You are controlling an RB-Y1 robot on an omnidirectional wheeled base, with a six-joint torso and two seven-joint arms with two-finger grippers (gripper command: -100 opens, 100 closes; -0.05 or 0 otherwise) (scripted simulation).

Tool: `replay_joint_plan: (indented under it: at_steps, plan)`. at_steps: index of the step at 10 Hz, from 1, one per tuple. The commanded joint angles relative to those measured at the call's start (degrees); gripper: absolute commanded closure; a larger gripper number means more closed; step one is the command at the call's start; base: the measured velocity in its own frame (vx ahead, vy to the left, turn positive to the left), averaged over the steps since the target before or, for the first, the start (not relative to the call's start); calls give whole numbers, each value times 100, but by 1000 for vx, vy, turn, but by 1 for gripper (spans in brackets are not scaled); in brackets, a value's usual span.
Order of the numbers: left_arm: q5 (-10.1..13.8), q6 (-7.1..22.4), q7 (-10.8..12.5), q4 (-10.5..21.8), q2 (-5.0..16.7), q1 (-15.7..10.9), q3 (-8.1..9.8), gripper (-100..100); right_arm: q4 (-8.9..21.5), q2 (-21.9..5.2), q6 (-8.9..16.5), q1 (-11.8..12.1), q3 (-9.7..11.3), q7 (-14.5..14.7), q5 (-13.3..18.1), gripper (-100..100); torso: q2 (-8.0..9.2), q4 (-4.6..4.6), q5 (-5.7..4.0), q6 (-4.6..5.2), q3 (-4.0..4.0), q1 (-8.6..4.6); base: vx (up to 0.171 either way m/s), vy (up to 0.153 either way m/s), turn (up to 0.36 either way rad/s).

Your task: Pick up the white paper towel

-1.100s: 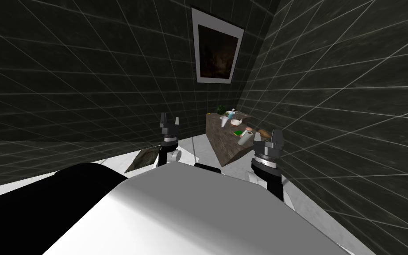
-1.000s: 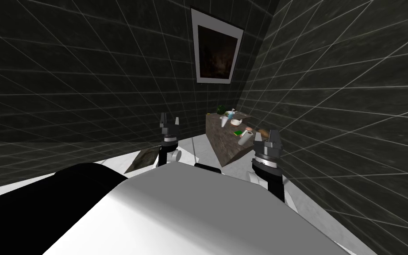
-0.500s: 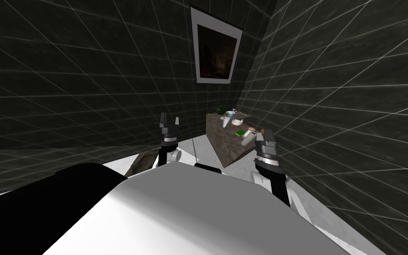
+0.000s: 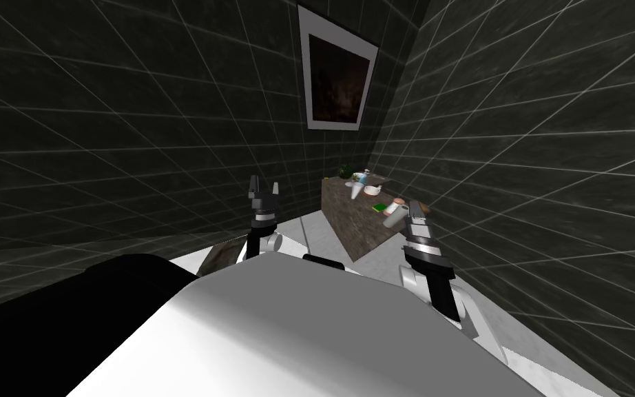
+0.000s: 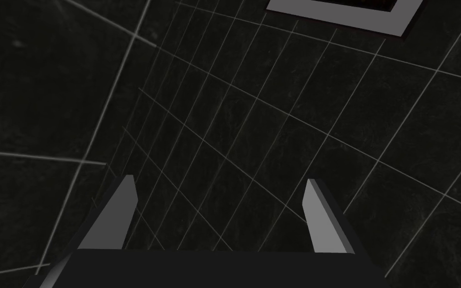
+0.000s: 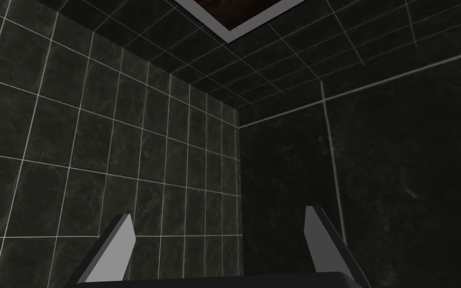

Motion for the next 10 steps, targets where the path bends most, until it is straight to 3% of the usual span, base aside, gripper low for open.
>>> replay_joint_plan:
  at_steps: [1, 3, 4, 7, 8, 10]
  plan:
    - [0, 0, 0, 0, 0, 0, 0, 0, 138, -13, 134, -136, -189, 286, 167, -100, 0, 0, 0, 0, 0, 0, 30, 174, -97]
    - [0, 0, 0, 0, 0, 0, 0, 0, 336, -32, 279, -290, -462, 615, 367, -100, -6, -1, 0, 0, -3, 3, 54, 204, -107]
    - [0, 0, 0, 0, 0, 0, 0, 0, 336, -32, 279, -290, -462, 662, 367, -100, -11, -2, 1, 0, -6, 7, 40, 127, -45]
    - [0, 0, 0, 0, 1, 0, 1, 0, 682, -33, 493, -502, -888, 1174, 693, -100, -9, -2, -6, 1, -5, -24, 52, 130, -111]
    - [0, 0, 0, 0, 0, 1, 0, 0, 682, -33, 493, -502, -888, 1196, 693, -100, -14, -3, -3, 1, -8, -15, 56, 124, -65]
    - [0, 0, 0, 0, 1, 0, 1, 0, 938, -18, 625, -623, -1171, 1545, 923, -100, -15, -3, -6, 0, -8, -30, 84, 134, -118]
